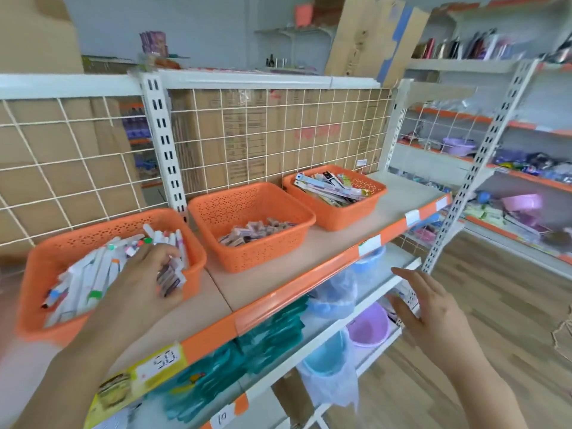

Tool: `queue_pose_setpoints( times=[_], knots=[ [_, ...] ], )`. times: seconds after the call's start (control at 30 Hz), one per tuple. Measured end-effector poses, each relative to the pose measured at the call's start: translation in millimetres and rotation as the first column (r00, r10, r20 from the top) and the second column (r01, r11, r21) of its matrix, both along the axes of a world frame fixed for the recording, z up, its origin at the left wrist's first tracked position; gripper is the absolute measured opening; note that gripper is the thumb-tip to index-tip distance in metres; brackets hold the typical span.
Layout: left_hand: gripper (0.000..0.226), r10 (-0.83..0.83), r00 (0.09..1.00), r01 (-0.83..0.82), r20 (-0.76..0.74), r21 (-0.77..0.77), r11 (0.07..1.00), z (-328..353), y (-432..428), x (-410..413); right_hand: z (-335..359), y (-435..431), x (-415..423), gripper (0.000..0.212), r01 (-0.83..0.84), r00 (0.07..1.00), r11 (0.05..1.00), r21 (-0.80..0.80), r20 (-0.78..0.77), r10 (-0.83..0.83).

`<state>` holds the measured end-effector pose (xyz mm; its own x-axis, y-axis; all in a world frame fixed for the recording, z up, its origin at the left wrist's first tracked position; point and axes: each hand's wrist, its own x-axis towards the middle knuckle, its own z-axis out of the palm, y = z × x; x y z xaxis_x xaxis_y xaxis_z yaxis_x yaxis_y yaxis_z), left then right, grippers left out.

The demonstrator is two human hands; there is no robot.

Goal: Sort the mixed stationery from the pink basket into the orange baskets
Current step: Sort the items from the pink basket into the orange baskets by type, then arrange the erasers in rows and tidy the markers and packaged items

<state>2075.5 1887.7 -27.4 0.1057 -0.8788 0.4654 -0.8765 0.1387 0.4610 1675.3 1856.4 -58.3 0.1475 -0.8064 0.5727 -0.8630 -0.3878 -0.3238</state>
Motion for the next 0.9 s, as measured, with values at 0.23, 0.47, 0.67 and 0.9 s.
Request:
queue_pose_setpoints(
  times=[0.23,0.47,0.67,0.9],
  knots=[
    [0.052,-0.070,0.997,0.070,0.016,0.003,0.998,7,-65,-29,-4,-46,-28,0.042,0.045,0.999,0.999,0.011,0.004,-0.045],
    [0.051,-0.111,0.993,0.109,0.046,0.024,0.994,10,-153,-50,16,-131,-40,0.037,0.031,0.999,0.999,-0.033,-0.015,-0.031],
    [0.050,-0.139,0.989,0.127,0.043,0.202,0.971,2,-220,-55,27,-198,-40,0.043,0.033,0.999,0.998,-0.045,-0.035,-0.034],
    [0.036,-0.126,0.985,0.044,0.121,0.522,0.851,-20,-257,-55,17,-271,-47,0.040,0.002,0.999,1.000,-0.010,-0.042,-0.002]
  ],
)
